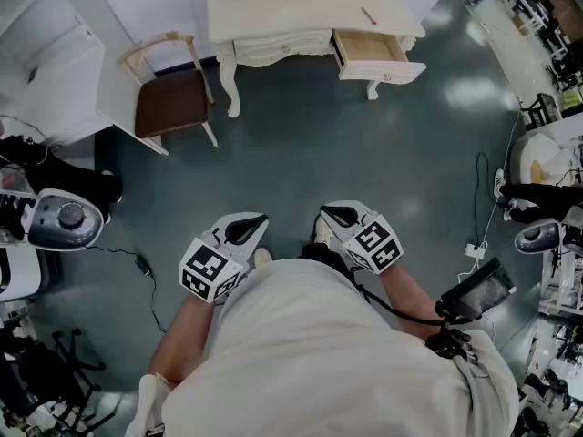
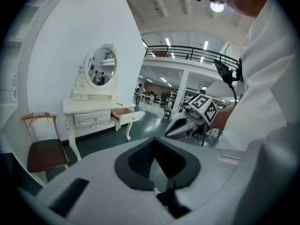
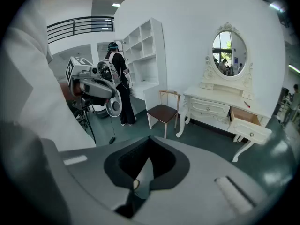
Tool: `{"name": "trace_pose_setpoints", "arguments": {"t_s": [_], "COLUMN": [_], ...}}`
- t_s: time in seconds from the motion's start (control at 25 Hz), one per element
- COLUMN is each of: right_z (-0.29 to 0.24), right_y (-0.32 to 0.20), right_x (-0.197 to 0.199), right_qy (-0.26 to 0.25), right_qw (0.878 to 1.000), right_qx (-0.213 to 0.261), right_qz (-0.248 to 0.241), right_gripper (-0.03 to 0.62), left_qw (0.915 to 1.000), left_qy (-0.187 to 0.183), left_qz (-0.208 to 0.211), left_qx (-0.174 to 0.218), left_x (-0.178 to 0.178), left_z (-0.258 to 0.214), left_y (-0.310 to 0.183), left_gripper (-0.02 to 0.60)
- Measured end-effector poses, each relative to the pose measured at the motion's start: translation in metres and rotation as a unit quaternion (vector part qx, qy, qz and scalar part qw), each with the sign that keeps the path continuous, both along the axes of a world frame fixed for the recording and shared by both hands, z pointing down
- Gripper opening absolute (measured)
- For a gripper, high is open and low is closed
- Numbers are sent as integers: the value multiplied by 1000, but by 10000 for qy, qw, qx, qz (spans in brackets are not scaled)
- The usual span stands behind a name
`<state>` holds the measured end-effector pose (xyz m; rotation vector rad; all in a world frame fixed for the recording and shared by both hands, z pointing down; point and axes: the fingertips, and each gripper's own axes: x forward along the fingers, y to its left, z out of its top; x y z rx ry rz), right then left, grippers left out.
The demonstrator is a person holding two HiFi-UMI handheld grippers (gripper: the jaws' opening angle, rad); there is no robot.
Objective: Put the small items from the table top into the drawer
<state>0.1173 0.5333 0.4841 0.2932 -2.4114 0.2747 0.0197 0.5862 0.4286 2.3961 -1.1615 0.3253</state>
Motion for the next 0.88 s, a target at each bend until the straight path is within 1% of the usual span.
{"name": "trace_pose_setpoints", "arguments": {"t_s": [0.12, 0.24, 0.44, 0.6, 0.72, 0.84, 0.88], "right_z": [2, 5, 5, 11, 8, 5, 5], "right_y": [11, 17, 6, -32, -64, -105, -118], "right_x": [-10, -12, -2, 1, 2, -1, 0], "right_qy": [13, 76, 110, 46, -149, -261, -285], "right_qw": [9999, 9998, 9992, 9987, 9980, 9979, 9979], "right_qx": [20, 42, -10, -32, -102, -40, -38], "right_qz": [98, 179, 395, 508, 610, 592, 584], "right_gripper": [0, 0, 0, 0, 2, 3, 19], "left_qw": [10000, 10000, 9997, 9990, 9981, 9975, 9974], "left_qy": [-35, -18, 82, 77, -64, -182, -209], "left_qz": [61, 80, 218, 439, 610, 676, 686], "left_qx": [13, 24, -17, 10, -23, -69, -77], "left_x": [-15, -24, -18, -3, 7, 10, 13], "left_z": [3, 8, 10, 8, 2, -1, -2], "left_y": [11, 13, -4, -40, -69, -109, -123], "left_gripper": [2, 2, 2, 2, 2, 2, 2]}}
